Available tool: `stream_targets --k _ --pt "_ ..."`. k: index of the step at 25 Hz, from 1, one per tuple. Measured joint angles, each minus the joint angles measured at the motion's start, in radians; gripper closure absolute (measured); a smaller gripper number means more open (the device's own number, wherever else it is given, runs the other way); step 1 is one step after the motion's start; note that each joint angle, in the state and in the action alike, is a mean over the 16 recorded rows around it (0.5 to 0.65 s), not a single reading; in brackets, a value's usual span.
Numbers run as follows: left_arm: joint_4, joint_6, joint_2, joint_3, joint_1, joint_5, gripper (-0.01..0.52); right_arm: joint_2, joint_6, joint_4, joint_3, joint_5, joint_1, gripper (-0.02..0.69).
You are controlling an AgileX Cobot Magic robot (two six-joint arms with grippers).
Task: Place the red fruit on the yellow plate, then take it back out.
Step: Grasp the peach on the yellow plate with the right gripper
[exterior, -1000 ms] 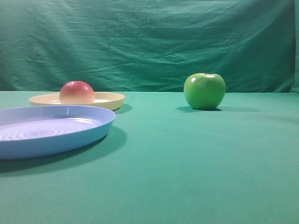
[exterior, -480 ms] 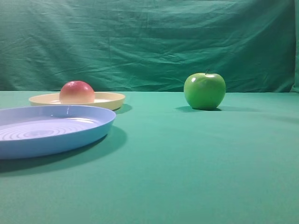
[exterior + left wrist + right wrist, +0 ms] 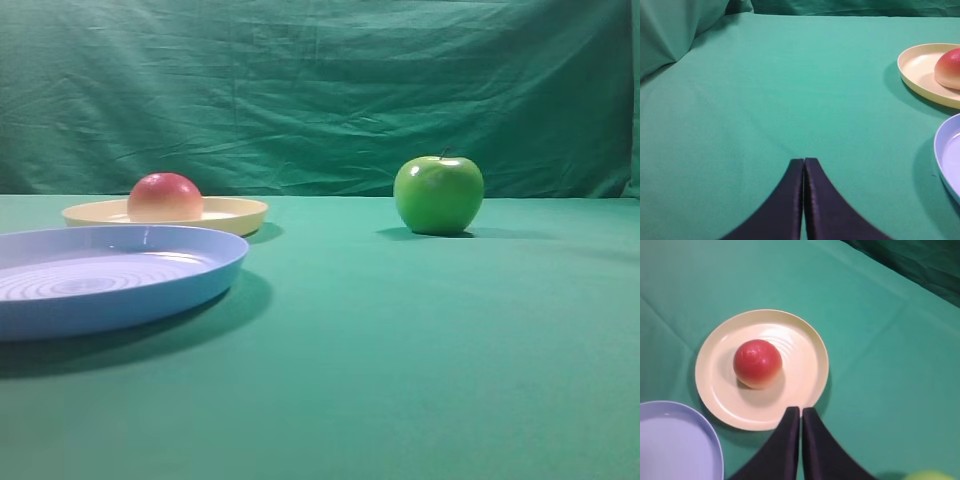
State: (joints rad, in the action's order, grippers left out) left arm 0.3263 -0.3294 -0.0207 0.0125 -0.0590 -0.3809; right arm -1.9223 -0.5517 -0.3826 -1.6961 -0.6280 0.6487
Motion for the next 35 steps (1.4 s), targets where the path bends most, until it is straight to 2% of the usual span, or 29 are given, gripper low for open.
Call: stream_targets --k 6,10,21,25,27,29,35 --pt "0.000 0.000 0.000 0.000 0.000 0.000 0.514 -0.156 -0.060 -0.039 -0.147 -0.010 0.040 0.656" --pt "0.000 0.000 0.000 0.000 0.000 0.000 0.514 -0.232 -0.112 -0.074 -0.195 0.019 0.067 0.589" --pt "0.000 -0.001 0.000 0.000 0.000 0.000 0.514 -0.382 -0.271 -0.194 -0.218 0.200 0.104 0.166" --pt "0.000 -0.001 0.000 0.000 0.000 0.000 0.514 -0.422 -0.292 -0.214 -0.219 0.255 0.107 0.054" --pt "0.000 -0.001 0.000 0.000 0.000 0.000 0.514 -0.440 -0.294 -0.217 -0.219 0.275 0.107 0.036" --pt "0.000 -0.001 0.000 0.000 0.000 0.000 0.514 -0.455 -0.295 -0.219 -0.219 0.286 0.107 0.049" --pt "0.000 -0.001 0.000 0.000 0.000 0.000 0.514 -0.479 -0.295 -0.223 -0.219 0.294 0.107 0.195"
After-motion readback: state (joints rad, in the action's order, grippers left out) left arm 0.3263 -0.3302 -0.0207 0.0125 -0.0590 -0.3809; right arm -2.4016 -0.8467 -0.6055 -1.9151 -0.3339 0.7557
